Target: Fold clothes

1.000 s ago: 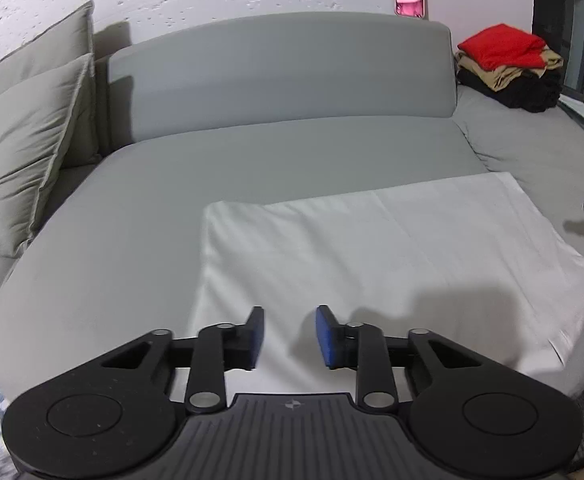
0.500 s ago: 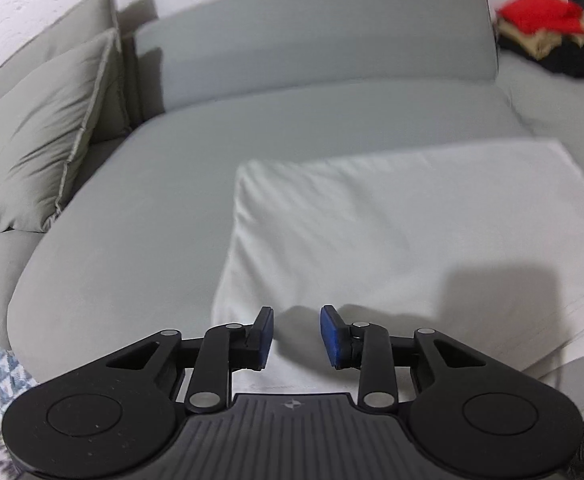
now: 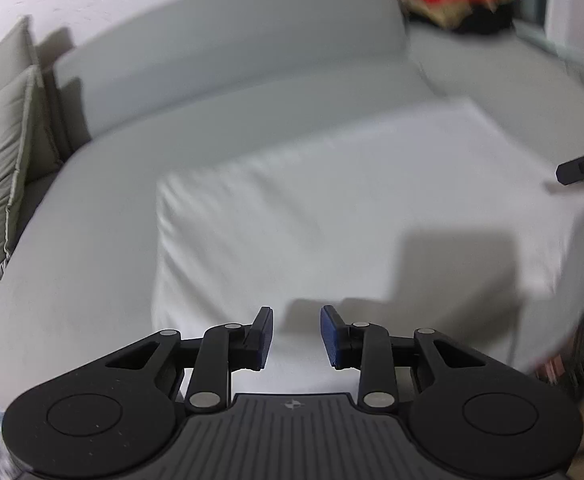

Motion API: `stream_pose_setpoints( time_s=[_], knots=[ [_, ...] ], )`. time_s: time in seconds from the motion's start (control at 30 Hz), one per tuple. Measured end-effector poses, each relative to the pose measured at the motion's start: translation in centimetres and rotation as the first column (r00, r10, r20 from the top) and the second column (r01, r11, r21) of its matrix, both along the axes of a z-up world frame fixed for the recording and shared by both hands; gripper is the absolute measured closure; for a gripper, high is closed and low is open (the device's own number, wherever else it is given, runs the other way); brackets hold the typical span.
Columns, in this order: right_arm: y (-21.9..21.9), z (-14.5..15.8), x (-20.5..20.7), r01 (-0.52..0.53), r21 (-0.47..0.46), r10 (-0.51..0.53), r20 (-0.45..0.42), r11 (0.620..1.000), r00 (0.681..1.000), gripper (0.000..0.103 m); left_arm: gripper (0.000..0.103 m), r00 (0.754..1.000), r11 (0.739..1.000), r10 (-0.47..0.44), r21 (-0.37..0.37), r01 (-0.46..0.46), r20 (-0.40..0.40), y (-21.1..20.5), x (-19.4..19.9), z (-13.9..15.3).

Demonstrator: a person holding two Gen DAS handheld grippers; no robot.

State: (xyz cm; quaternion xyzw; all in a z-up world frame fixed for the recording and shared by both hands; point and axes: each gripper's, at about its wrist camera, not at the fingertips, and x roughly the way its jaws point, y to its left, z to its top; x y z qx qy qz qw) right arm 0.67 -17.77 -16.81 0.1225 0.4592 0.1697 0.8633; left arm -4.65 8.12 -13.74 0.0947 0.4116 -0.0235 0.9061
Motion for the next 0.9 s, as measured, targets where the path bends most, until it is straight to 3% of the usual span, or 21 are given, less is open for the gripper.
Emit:
stream_pose_setpoints(
  time_s=[0.03,0.07,0.1,0.3,0.37,0.4,0.43,0.47,0.57,0.63,0.7,0.77,0.83,0.9],
  knots=[
    [0.1,0.3,0.2,-0.005,0.018,0.005,0.008,1.000,1.000,0.086,0.071,0.999,1.000,0.019,-0.005,-0.019,0.032,0.5,0.7,0.5],
    [-0.5,0.9,1.3,0.047,0.048,-0.049,0.045,0.998,0.998,0.074,0.071,0.998,0.999,0.037,-0.007,-0.037,0.060,0.9,1.6,0.9],
    [-1.1,1.4,2.5,0.098,0.080,-0.104,0.074,0.992,0.992,0.069,0.071,0.996,0.999,0.052,-0.007,-0.052,0.075,1.4,2.7,1.1],
    [-3.3,0.3,9.8,0.296,0.223,-0.307,0.015,0.929,0.952,0.069,0.071,0.992,0.995,0.099,0.001,-0.099,0.072,2.6,9.3,0.9],
    [-3.6,-1.1,11.9,0.325,0.224,-0.335,0.007,0.919,0.942,0.074,0.072,0.990,0.992,0.130,0.000,-0.130,0.061,3.1,11.3,-0.2],
    [-3.7,-1.9,12.5,0.317,0.240,-0.325,-0.008,0.917,0.946,0.088,0.075,0.988,0.989,0.145,-0.018,-0.144,0.055,3.4,12.0,-0.8],
    [-3.7,-2.6,13.1,0.310,0.256,-0.315,-0.022,0.916,0.949,0.094,0.082,0.986,0.987,0.160,-0.037,-0.159,0.047,3.7,12.7,-1.4],
    [-3.7,-3.4,13.7,0.303,0.272,-0.305,-0.037,0.913,0.952,0.097,0.086,0.984,0.983,0.175,-0.057,-0.173,0.040,4.0,13.4,-2.1],
    [-3.7,-5.6,15.5,0.283,0.320,-0.272,-0.079,0.904,0.959,0.097,0.088,0.968,0.964,0.243,-0.127,-0.234,0.058,4.9,14.7,-3.8],
    [-3.6,-7.0,16.7,0.269,0.339,-0.248,-0.103,0.902,0.963,0.097,0.084,0.939,0.938,0.337,-0.114,-0.328,0.068,5.6,15.6,-5.2],
    [-2.5,-7.7,17.9,0.271,0.224,-0.255,-0.098,0.936,0.962,0.096,0.082,0.908,0.913,0.408,-0.041,-0.406,0.098,6.2,16.6,-6.2],
    [-3.0,-8.5,18.6,0.338,0.169,-0.327,-0.089,0.926,0.941,0.103,0.081,0.876,0.883,0.468,-0.024,-0.468,0.121,7.1,17.2,-6.1],
    [-3.6,-9.2,19.2,0.400,0.113,-0.393,-0.076,0.910,0.916,0.103,0.076,0.816,0.820,0.561,0.038,-0.570,0.136,8.2,17.3,-6.1],
    [-4.2,-9.4,19.3,0.432,0.057,-0.429,-0.066,0.900,0.901,0.103,0.078,0.769,0.768,0.628,0.060,-0.637,0.119,9.8,17.1,-6.1]
  ],
)
